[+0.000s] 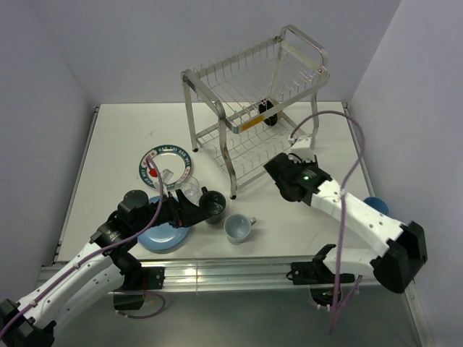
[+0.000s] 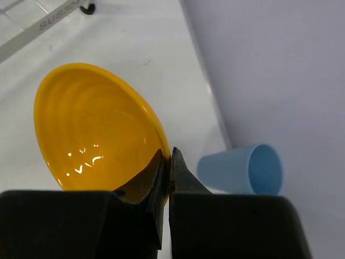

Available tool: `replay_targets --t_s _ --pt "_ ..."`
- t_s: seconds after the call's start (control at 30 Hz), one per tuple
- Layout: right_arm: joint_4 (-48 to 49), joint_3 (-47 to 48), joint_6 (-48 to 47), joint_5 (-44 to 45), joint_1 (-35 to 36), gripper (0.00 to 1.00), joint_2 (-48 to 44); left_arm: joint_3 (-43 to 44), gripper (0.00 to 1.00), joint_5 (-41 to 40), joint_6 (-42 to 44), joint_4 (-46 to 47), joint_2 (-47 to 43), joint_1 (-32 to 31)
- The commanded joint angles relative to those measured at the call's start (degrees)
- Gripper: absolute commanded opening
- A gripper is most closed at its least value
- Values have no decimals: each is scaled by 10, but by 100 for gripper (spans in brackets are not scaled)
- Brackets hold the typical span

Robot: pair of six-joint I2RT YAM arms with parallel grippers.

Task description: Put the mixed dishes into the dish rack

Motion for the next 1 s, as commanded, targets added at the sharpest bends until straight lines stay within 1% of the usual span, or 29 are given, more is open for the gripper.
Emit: replay_targets --t_s 0.0,0.03,0.07,0.1,0.13,0.17,0.2,0.23,0.27,0.3,0.33,0.37,0.4,0.47,0.5,0.53,0.6,0.63,0.7,0.77,0.8,0.87,0.97 --pt "56 -25 -69 160 14 0 58 -2 91 7 -2 32 -7 -1" --pt "96 -32 -89 178 15 0 75 -3 91 8 -2 33 -7 -1" --pt "124 -47 -111 216 16 0 80 -3 91 8 0 34 -6 -1" --pt "147 -51 -140 227 18 0 81 -2 91 10 1 34 -3 -1" --pt "209 -56 -165 239 18 0 80 -2 91 11 3 35 0 -1" --pt "243 -69 -188 251 18 0 77 -2 91 12 5 36 2 -1" --pt "284 -76 -250 253 15 0 74 -1 91 12 7 36 4 -1" --pt "394 -86 -308 247 16 0 64 -1 91 12 8 37 5 -1" --pt "470 -118 -362 234 17 0 55 -2 91 13 8 39 5 -1" --pt "577 -144 -522 210 18 0 45 -4 91 13 8 41 5 -1" --pt "820 -177 -620 199 32 0 31 -7 91 15 9 43 5 -1" --pt "928 -225 -707 187 37 0 36 -8 91 15 12 46 5 -1" --pt "1057 -233 -833 176 38 0 70 -8 92 15 14 46 8 -1" --pt "1151 -243 -915 158 30 0 107 -9 92 18 20 49 13 -1" --pt "1200 -247 -990 147 27 0 135 -9 92 20 22 52 20 -1" --pt "1291 -246 -1022 141 23 0 147 -11 92 22 24 57 24 -1" --pt "1328 -229 -1052 139 22 0 166 -14 92 26 23 78 34 -2" --pt "1308 -222 -1045 133 23 0 179 -17 92 29 24 84 39 -1" --pt "1297 -205 -1032 124 23 0 200 -19 92 31 26 94 51 -1" --pt "1324 -190 -1054 108 19 0 218 -22 92 35 31 97 56 -1" --pt "1353 -184 -1065 102 18 0 239 -22 92 35 32 99 60 -1" --pt "1357 -162 -1078 90 18 0 263 -26 92 37 35 103 61 -1" --pt "1397 -129 -1115 71 17 0 317 -26 92 40 37 109 62 -1"
